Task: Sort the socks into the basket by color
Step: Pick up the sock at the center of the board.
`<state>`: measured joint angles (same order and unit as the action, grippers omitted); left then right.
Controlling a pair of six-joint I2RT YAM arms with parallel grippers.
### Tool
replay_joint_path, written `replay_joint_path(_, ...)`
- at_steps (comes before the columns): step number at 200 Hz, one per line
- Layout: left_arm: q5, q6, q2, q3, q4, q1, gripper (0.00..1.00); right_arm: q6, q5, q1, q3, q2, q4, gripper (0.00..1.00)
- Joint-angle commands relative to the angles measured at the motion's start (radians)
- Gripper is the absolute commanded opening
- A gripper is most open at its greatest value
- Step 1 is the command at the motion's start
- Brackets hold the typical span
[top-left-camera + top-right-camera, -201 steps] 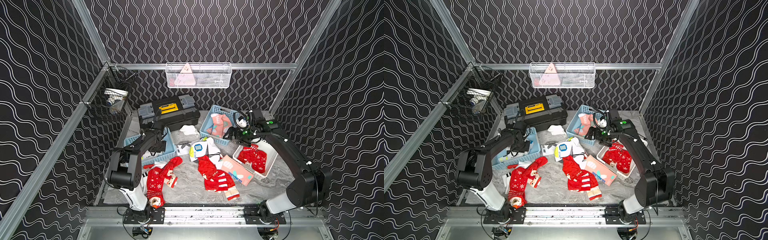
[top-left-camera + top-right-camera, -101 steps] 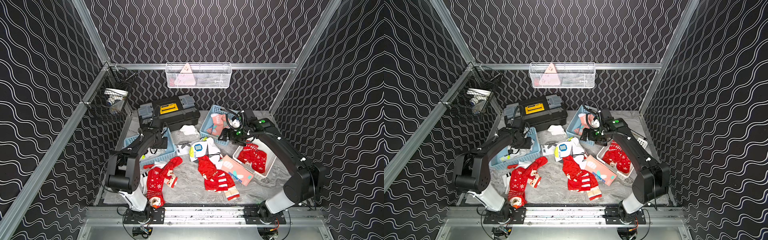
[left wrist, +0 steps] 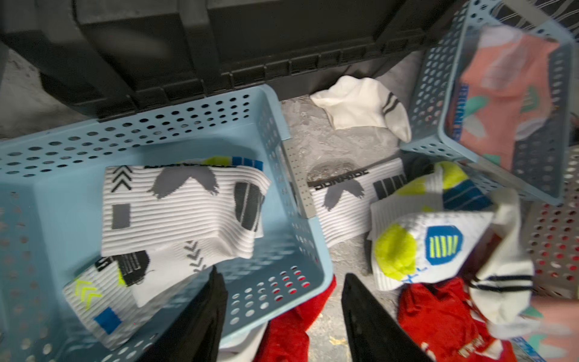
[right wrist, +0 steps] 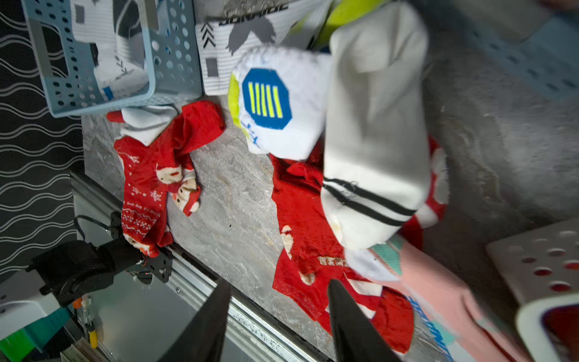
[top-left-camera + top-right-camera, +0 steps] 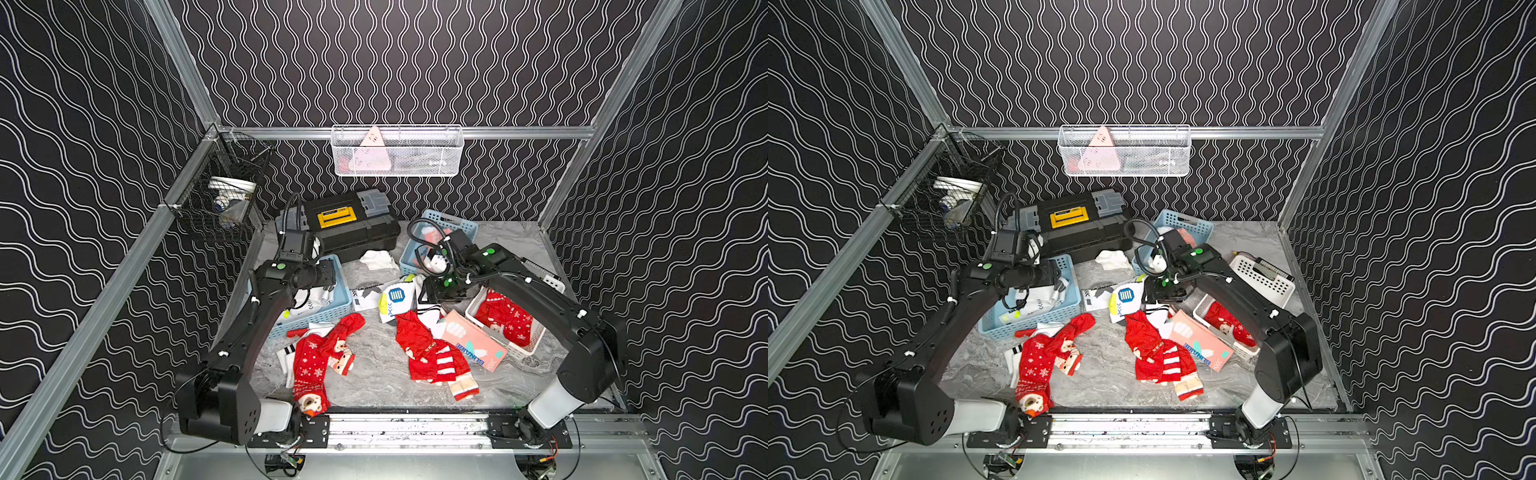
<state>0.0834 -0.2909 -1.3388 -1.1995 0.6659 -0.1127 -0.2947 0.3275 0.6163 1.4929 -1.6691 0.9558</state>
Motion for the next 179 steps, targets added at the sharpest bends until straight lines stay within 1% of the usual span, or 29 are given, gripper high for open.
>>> replay_joint_path(1, 0.046, -0.068, 0.046, 0.021, -0.026, -0.041, 0.63, 0.022, 0.011, 0.053, -0.004, -0.036, 0.016, 0.38)
replay_joint_path(13, 0.044, -0.092, 0.070, 0.035, -0.032, -0.065, 0.63, 0.018, -0.008, 0.077, -0.018, -0.060, 0.007, 0.38)
replay_joint_path(32, 0.043, -0.118, 0.098, 0.054, -0.036, -0.102, 0.63, 0.016, -0.020, 0.088, -0.049, -0.092, -0.026, 0.40)
replay_joint_path(42, 0.030, -0.125, 0.110, 0.061, -0.035, -0.123, 0.63, 0.016, -0.036, 0.091, -0.065, -0.109, -0.048, 0.42)
replay_joint_path(55, 0.022, -0.138, 0.127, 0.072, -0.032, -0.140, 0.63, 0.020, -0.046, 0.095, -0.073, -0.135, -0.063, 0.48)
replay_joint_path(94, 0.022, -0.169, 0.168, 0.110, -0.029, -0.167, 0.63, 0.016, -0.078, 0.109, -0.080, -0.210, -0.144, 0.51)
replay_joint_path(106, 0.020, -0.178, 0.179, 0.119, -0.025, -0.176, 0.63, 0.016, -0.113, 0.122, -0.069, -0.231, -0.157, 0.52)
replay_joint_path(122, 0.017, -0.186, 0.192, 0.133, -0.027, -0.189, 0.63, 0.014, -0.148, 0.134, -0.060, -0.252, -0.172, 0.58)
replay_joint_path(141, 0.015, -0.191, 0.203, 0.140, -0.026, -0.199, 0.63, 0.011, -0.190, 0.144, -0.065, -0.271, -0.196, 0.60)
replay_joint_path(161, 0.016, -0.194, 0.209, 0.146, -0.022, -0.204, 0.63, 0.006, -0.245, 0.157, -0.076, -0.294, -0.222, 0.58)
replay_joint_path(169, 0.016, -0.196, 0.211, 0.150, -0.024, -0.206, 0.63, 0.005, -0.265, 0.160, -0.081, -0.302, -0.231, 0.54)
replay_joint_path(179, 0.018, -0.197, 0.214, 0.153, -0.028, -0.207, 0.63, 0.003, -0.284, 0.164, -0.086, -0.310, -0.237, 0.47)
